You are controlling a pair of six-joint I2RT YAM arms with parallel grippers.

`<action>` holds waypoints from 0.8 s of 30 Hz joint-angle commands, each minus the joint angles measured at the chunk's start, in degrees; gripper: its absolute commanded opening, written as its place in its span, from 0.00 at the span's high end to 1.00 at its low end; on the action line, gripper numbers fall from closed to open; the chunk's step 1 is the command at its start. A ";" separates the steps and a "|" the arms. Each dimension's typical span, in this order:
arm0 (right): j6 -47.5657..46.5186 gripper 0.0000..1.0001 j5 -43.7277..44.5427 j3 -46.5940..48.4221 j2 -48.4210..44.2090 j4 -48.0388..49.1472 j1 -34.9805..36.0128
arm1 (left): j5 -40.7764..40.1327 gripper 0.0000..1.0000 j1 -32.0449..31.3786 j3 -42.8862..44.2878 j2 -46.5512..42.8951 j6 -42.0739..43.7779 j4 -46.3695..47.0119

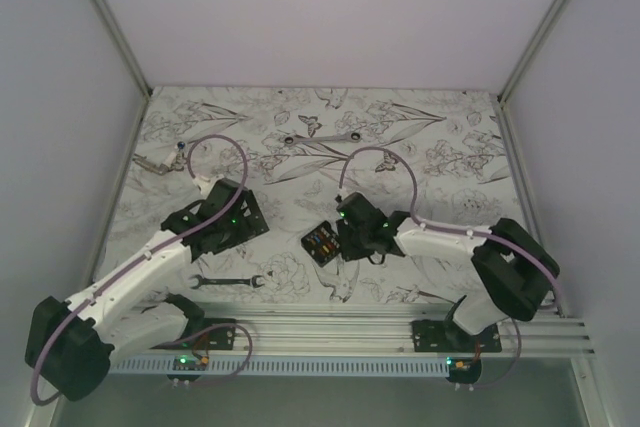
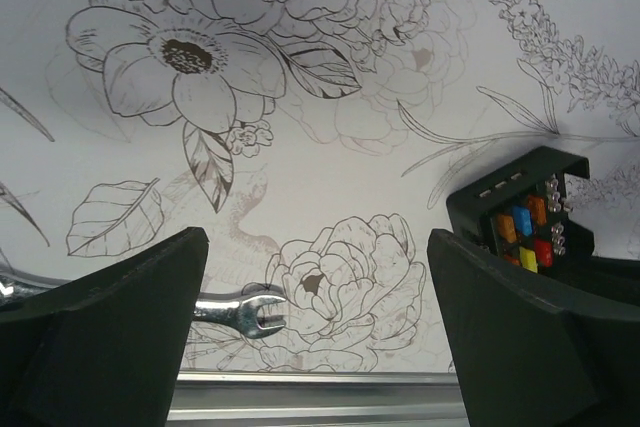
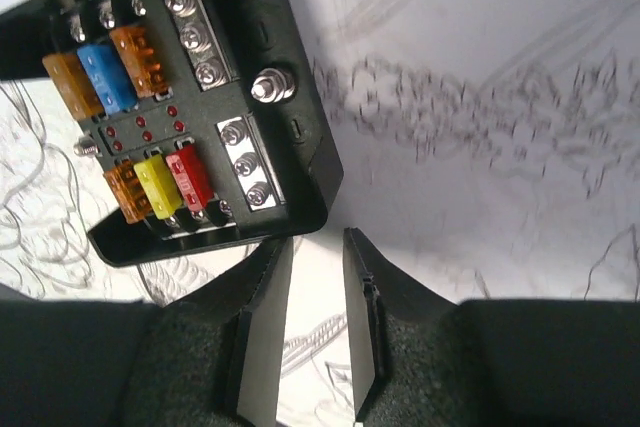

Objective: Snap on the fuse box
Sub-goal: Install the fuse at the fuse box base, then pick up the fuse box cover from the center of the board.

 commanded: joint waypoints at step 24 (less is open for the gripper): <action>-11.07 0.03 8.83 0.87 -12.45 10.67 -23.06 | 1.28 0.02 21.26 27.41 20.78 13.74 -13.75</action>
